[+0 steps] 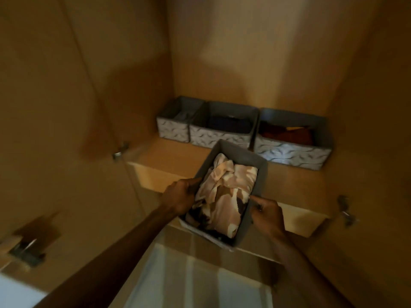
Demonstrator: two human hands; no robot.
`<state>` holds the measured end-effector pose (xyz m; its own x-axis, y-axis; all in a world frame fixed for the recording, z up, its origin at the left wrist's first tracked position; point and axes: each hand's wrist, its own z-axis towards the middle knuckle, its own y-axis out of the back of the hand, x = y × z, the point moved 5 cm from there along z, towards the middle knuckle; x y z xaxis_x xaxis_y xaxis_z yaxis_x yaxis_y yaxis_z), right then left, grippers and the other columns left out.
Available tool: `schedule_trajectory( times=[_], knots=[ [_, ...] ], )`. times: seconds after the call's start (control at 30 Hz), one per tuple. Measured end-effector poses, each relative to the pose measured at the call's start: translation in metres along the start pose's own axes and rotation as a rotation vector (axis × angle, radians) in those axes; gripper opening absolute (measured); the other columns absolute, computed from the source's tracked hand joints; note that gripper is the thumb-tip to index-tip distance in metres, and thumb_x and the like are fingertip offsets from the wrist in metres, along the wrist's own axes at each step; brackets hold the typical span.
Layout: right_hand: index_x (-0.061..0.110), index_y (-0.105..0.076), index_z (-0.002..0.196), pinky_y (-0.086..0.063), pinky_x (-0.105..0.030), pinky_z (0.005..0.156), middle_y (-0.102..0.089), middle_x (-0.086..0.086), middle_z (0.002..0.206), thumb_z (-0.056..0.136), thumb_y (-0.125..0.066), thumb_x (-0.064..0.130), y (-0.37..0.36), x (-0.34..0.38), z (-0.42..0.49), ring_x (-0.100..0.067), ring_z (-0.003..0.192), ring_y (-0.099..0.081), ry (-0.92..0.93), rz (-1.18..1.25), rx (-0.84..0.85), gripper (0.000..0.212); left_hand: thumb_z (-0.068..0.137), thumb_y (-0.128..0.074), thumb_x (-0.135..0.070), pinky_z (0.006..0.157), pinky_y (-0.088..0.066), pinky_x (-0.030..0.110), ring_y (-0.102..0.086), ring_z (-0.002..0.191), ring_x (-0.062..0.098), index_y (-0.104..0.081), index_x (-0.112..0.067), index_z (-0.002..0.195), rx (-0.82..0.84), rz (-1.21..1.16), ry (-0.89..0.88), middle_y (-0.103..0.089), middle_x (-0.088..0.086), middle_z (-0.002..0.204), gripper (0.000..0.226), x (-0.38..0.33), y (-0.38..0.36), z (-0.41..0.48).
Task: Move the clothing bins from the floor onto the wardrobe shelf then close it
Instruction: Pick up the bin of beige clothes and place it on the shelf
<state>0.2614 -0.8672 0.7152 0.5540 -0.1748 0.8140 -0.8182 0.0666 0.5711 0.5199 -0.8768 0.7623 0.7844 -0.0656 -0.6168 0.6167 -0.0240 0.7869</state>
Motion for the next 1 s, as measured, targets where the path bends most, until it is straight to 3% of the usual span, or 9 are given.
schedule_trajectory(
  times=[0.1,0.2,0.3,0.37,0.43,0.5,0.7,0.83,1.0],
  knots=[
    [0.036,-0.074,0.097,-0.058,-0.046,0.082,-0.073,0.002,0.102,0.081,-0.053,0.018,0.022,-0.025,0.031,-0.026,0.09,-0.067,-0.149,0.187,-0.124,0.032,0.072,-0.047,-0.042,0.082,-0.055,0.039,-0.064,0.108,0.031,-0.063,-0.027,0.128,0.077,0.025,-0.115,-0.069,0.007,0.123,0.06,-0.042,-0.018,0.056],
    [0.028,-0.071,0.111,-0.058,-0.05,0.081,-0.07,-0.005,0.114,0.078,-0.059,0.023,0.037,-0.052,0.058,-0.034,0.092,-0.067,-0.298,0.352,-0.264,0.036,0.064,-0.037,-0.053,0.082,-0.054,0.043,-0.062,0.106,0.036,-0.064,-0.02,0.122,0.098,0.068,-0.192,-0.064,0.013,0.123,0.072,-0.07,-0.048,0.109],
    [0.02,-0.069,0.115,-0.055,-0.054,0.087,-0.069,-0.012,0.117,0.069,-0.06,0.031,0.049,-0.072,0.083,-0.04,0.1,-0.065,-0.335,0.45,-0.411,0.048,0.071,-0.038,-0.046,0.09,-0.051,0.045,-0.05,0.119,0.04,-0.059,-0.023,0.126,0.07,0.152,-0.236,-0.047,0.018,0.136,0.062,-0.084,-0.086,0.143],
    [0.017,-0.071,0.106,-0.055,-0.055,0.085,-0.071,-0.014,0.106,0.074,-0.06,0.027,0.052,-0.064,0.085,-0.04,0.094,-0.066,-0.313,0.463,-0.458,0.035,0.078,-0.044,-0.048,0.096,-0.048,0.045,-0.043,0.124,0.04,-0.054,-0.028,0.127,0.042,0.092,-0.233,-0.04,0.019,0.138,0.054,-0.084,-0.107,0.148],
    [0.023,-0.07,0.101,-0.057,-0.054,0.08,-0.072,-0.01,0.101,0.078,-0.057,0.02,0.048,-0.051,0.086,-0.035,0.091,-0.068,-0.256,0.471,-0.446,0.026,0.084,-0.053,-0.049,0.098,-0.045,0.042,-0.042,0.126,0.041,-0.053,-0.032,0.126,0.101,0.008,-0.199,-0.042,0.017,0.139,0.046,-0.079,-0.125,0.15],
    [0.037,-0.064,0.116,-0.057,-0.05,0.084,-0.068,-0.002,0.114,0.08,-0.059,0.014,0.042,-0.037,0.086,-0.025,0.101,-0.065,-0.174,0.47,-0.409,0.043,0.086,-0.056,-0.052,0.092,-0.045,0.036,-0.053,0.12,0.035,-0.055,-0.036,0.123,0.2,-0.142,-0.176,-0.057,0.008,0.131,0.04,-0.08,-0.134,0.153],
    [0.027,-0.043,0.143,-0.053,-0.047,0.089,-0.063,-0.017,0.119,0.089,-0.063,0.016,0.065,-0.04,0.085,-0.035,0.106,-0.062,-0.124,0.173,-0.486,0.059,0.069,-0.076,-0.042,0.093,-0.052,0.043,-0.065,0.103,0.02,-0.061,-0.049,0.098,0.244,-0.459,-0.08,-0.068,-0.011,0.105,0.033,-0.075,-0.132,0.166],
    [0.026,-0.025,0.151,-0.038,-0.048,0.104,-0.002,-0.022,0.159,0.089,-0.061,0.04,0.099,-0.054,0.08,-0.045,0.14,-0.023,-0.22,-0.263,-0.542,0.073,0.083,-0.072,-0.015,0.097,-0.049,0.039,-0.059,0.11,0.02,-0.056,-0.037,0.121,0.282,-0.482,-0.114,-0.062,-0.01,0.112,0.047,-0.083,-0.134,0.171],
    [0.03,-0.027,0.149,-0.022,-0.058,0.115,0.013,-0.014,0.161,0.086,-0.061,0.049,0.114,-0.076,0.081,-0.038,0.148,0.002,-0.159,-0.496,-0.438,0.073,0.091,-0.06,-0.008,0.102,-0.045,0.038,-0.055,0.122,0.025,-0.052,-0.03,0.127,0.332,-0.562,-0.227,-0.059,0.002,0.129,0.043,-0.097,-0.139,0.178]
  ],
)
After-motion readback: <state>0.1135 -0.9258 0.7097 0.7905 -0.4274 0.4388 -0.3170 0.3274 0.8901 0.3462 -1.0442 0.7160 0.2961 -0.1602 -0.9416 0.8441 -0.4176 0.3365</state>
